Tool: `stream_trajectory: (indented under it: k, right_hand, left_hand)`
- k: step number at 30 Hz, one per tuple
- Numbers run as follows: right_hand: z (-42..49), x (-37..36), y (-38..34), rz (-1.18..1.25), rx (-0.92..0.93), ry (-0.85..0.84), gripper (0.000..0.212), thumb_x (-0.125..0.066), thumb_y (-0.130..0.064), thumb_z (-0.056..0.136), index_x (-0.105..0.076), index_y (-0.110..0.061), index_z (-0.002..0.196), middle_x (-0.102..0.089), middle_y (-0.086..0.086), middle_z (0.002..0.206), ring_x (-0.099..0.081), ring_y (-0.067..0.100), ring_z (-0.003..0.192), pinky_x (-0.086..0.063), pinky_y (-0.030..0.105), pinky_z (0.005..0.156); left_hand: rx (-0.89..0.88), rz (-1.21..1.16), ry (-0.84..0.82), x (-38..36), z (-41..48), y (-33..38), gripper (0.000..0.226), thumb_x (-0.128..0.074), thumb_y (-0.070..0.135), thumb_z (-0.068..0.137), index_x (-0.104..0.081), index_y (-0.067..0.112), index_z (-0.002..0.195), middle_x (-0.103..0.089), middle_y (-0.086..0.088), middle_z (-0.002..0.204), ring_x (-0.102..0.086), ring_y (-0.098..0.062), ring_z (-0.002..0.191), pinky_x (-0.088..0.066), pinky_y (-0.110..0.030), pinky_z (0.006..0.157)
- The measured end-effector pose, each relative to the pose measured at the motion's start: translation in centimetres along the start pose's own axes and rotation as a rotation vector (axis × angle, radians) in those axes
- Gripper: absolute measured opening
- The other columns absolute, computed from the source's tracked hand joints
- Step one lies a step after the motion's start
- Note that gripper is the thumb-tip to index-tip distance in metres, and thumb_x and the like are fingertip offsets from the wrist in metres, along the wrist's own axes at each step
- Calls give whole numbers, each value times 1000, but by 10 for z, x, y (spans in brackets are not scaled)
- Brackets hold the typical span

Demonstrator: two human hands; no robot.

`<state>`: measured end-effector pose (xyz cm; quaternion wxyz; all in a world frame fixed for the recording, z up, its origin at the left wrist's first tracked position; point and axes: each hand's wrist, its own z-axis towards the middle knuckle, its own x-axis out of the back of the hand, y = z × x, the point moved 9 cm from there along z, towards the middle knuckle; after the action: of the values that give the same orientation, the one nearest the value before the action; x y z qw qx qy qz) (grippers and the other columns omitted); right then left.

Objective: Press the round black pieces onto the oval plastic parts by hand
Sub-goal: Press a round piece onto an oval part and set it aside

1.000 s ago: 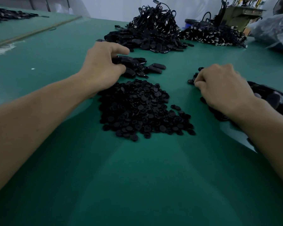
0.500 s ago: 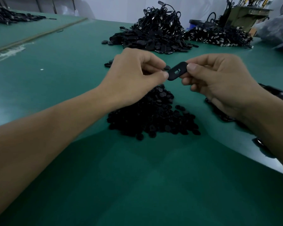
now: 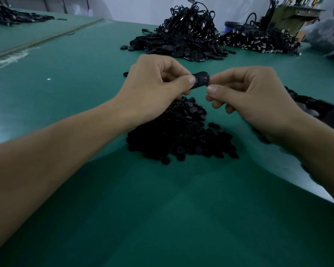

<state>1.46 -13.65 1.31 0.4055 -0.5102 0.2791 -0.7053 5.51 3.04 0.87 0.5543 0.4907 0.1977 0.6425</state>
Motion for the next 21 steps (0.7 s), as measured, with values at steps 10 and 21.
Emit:
stream_trajectory:
  k: [10,21]
  right_hand:
    - [0,2,-8,-201,109,-6,11,-72,-21,91,-77,-31,94,-74,-8,75,-65,-3,66,-49,9,63]
    - [-3,-7,14,-495,-63,-305,21,-81,-44,71,-75,-24,72,-72,-7,68,-59,-1,55,-44,12,54]
  left_hand:
    - [-34,25,-1,1,-2,6,9,-77,33,87,-74,26,83,-71,10,63,-56,-4,54,-52,-29,63]
    - [32,-83,98,13,-3,3,10,-79,16,86,-71,21,82,-74,2,70,-72,-20,64,-61,-30,63]
